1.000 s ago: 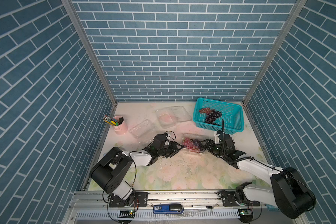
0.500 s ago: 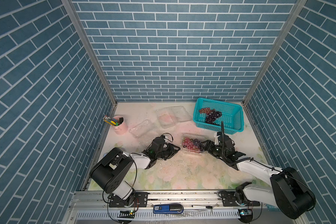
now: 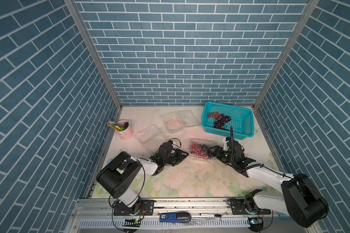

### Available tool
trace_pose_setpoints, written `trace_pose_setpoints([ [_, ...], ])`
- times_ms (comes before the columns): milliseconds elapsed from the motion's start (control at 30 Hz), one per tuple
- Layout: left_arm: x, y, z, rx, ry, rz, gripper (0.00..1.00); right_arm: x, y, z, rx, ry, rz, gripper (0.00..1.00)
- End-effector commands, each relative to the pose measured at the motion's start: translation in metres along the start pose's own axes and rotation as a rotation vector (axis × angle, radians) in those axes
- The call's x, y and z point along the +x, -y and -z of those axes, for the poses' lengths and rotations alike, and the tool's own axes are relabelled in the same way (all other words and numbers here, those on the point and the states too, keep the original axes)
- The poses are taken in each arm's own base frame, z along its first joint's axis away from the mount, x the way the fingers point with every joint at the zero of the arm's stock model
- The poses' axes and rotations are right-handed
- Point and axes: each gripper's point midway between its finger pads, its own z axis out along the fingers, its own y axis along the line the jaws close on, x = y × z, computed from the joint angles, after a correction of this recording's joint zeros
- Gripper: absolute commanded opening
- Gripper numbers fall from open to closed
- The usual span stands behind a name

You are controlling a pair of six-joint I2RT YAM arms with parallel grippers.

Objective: Pack grapes into containers
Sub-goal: Close the packing box at the center of the board.

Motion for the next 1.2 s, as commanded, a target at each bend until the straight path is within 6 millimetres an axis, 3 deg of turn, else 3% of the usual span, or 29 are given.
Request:
trace_pose_setpoints([
  [0,-0.002,0.002,-0.002,0.009,0.013,-0.007,0.30,0.004,0.004,-0.003,0.006,-0.003,-0.026,0.65],
  [367,0.005,0.006,-0.008,0.002,0.008,-0.011,0.25,0.009,0.006,-0.005,0.012,-0.007,-0.029,0.64],
  [1167,0.009,-0.007,-0.012,-0.022,0.027,0.021,0.16,0.022,0.006,-0.012,0.011,-0.009,-0.049,0.60],
])
